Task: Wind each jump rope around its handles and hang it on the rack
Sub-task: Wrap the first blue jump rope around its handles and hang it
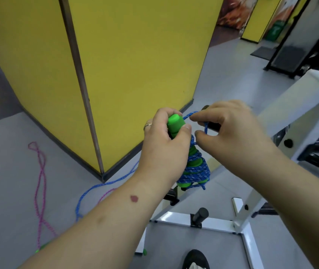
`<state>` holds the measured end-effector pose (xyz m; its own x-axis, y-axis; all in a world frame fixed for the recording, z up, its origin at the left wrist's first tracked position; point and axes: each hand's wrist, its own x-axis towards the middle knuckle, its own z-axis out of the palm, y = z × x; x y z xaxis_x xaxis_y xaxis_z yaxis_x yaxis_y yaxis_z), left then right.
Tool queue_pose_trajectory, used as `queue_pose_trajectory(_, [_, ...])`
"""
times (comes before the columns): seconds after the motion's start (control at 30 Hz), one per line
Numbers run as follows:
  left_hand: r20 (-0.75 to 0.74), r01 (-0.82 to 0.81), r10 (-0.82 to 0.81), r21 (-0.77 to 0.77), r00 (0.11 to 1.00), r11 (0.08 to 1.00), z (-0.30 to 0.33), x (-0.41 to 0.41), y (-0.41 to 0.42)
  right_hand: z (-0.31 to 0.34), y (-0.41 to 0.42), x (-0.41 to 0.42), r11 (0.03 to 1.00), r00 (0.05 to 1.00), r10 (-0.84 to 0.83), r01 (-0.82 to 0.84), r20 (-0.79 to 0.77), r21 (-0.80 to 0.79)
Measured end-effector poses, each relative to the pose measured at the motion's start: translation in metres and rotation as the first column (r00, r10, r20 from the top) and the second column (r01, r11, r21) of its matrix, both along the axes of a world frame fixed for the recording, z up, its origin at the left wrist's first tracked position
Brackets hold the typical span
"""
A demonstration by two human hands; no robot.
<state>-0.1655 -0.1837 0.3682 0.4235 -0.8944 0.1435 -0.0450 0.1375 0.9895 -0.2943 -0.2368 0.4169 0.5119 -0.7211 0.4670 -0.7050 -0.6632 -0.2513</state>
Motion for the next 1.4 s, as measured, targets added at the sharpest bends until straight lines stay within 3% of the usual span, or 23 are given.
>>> queue_pose_trajectory(0.1, [0.04, -0.022, 0.022, -0.008, 0.999, 1.0, 0.005, -0.011, -0.013, 0.001, -0.01, -0.01, 0.999, 1.0, -0.015, 0.015, 0.002, -0.043])
queue_pose_trajectory(0.4, [0.048, -0.014, 0.017, -0.079, 0.999, 0.997, 0.009, -0.022, -0.033, 0.007, -0.027, -0.013, 0.997, 0.997, -0.077, 0.077, 0.016, 0.021])
queue_pose_trajectory(0.63, [0.092, -0.008, 0.018, -0.104, 0.996, 0.994, 0.007, -0.026, -0.039, 0.016, -0.038, -0.015, 0.994, 0.999, -0.032, 0.032, 0.002, 0.106])
queue_pose_trajectory(0.93, [-0.083, -0.015, 0.018, 0.032, 0.996, 0.999, -0.002, -0.025, -0.042, 0.009, -0.051, -0.025, 0.951, 0.988, 0.016, -0.061, 0.152, 0.302])
queue_pose_trajectory(1.2, [0.057, 0.106, -0.113, 0.107, 0.992, 0.989, -0.003, -0.017, -0.048, 0.006, -0.053, -0.029, 0.943, 0.981, 0.073, -0.126, 0.178, 0.307])
queue_pose_trajectory(1.4, [0.002, 0.214, -0.218, 0.183, 0.976, 0.96, 0.003, -0.008, -0.053, 0.005, -0.054, -0.029, 0.936, 0.977, 0.09, -0.148, 0.192, 0.318])
